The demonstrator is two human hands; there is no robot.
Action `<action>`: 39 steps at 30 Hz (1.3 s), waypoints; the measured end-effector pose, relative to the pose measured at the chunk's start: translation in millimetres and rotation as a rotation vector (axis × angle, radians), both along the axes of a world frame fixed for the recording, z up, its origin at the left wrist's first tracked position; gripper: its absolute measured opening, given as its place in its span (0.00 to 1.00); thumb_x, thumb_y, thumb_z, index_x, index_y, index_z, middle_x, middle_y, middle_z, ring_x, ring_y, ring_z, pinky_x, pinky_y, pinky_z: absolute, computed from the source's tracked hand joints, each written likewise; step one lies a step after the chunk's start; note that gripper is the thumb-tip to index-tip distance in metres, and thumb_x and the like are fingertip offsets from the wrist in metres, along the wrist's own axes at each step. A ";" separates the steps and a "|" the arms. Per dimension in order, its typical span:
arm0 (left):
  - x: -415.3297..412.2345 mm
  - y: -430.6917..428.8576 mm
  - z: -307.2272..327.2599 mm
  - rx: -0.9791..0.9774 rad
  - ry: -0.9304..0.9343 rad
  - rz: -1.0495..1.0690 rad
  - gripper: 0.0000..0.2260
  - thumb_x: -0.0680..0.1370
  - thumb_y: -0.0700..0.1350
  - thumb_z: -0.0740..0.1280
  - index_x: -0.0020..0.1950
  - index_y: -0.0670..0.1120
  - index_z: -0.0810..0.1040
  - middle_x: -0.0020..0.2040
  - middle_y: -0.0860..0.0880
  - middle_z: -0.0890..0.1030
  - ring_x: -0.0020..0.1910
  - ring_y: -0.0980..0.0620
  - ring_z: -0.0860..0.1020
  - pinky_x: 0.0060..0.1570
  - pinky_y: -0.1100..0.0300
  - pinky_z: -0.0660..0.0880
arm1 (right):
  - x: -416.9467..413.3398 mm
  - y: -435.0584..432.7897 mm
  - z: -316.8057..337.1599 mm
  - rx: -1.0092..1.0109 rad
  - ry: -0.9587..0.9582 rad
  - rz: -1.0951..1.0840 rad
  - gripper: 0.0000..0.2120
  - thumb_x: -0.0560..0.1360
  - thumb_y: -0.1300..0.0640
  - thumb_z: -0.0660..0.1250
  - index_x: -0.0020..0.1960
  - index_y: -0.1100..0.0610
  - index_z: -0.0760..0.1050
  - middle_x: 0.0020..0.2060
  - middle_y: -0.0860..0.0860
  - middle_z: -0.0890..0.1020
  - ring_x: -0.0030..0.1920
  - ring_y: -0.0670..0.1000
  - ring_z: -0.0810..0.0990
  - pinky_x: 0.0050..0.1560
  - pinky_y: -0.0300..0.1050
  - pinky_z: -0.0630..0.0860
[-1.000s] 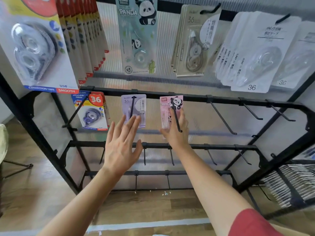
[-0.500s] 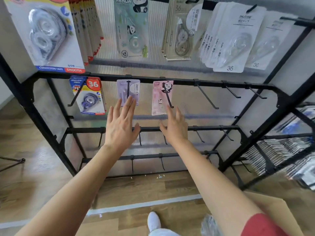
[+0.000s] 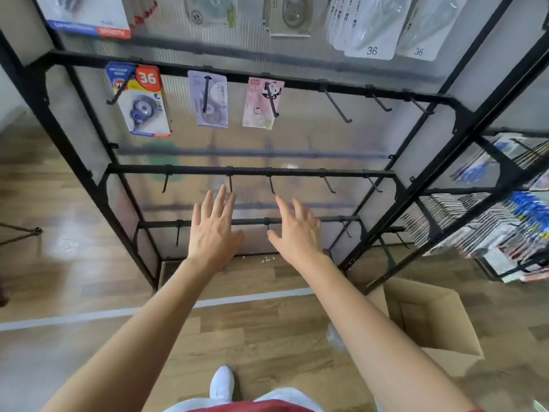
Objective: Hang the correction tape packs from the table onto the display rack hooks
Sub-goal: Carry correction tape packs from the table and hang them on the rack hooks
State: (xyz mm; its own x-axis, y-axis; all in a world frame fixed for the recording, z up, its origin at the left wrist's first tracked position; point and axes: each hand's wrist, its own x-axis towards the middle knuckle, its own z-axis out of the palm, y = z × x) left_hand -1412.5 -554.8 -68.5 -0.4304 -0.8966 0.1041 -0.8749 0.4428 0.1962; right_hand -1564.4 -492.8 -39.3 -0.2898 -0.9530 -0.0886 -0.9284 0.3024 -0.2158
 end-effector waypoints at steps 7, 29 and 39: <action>15.6 100.2 -29.5 0.080 0.078 0.114 0.36 0.77 0.52 0.66 0.79 0.48 0.50 0.79 0.45 0.50 0.77 0.43 0.48 0.74 0.46 0.47 | 7.1 94.2 -15.5 0.156 -0.012 0.064 0.33 0.80 0.49 0.60 0.78 0.49 0.46 0.78 0.56 0.49 0.76 0.61 0.51 0.73 0.61 0.50; 282.0 424.9 -51.5 0.192 0.044 0.886 0.31 0.79 0.59 0.59 0.79 0.51 0.52 0.79 0.46 0.50 0.77 0.45 0.49 0.74 0.47 0.47 | 277.4 286.2 -49.9 0.242 0.094 0.734 0.36 0.80 0.45 0.58 0.78 0.48 0.40 0.78 0.57 0.41 0.76 0.63 0.41 0.73 0.63 0.42; 461.3 534.9 -31.4 0.168 0.014 1.183 0.31 0.79 0.59 0.58 0.79 0.52 0.50 0.79 0.47 0.49 0.77 0.45 0.49 0.74 0.48 0.47 | 488.3 361.2 -39.4 0.167 0.077 1.083 0.35 0.80 0.45 0.57 0.79 0.49 0.40 0.78 0.56 0.45 0.77 0.62 0.43 0.74 0.62 0.43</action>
State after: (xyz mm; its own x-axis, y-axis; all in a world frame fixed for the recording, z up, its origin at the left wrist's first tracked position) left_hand -951.2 -19.9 -99.9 0.6718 -0.7387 -0.0545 -0.7199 -0.6684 0.1870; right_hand -1076.1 -131.6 -78.7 0.6829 -0.6836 -0.2575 -0.7289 -0.6611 -0.1782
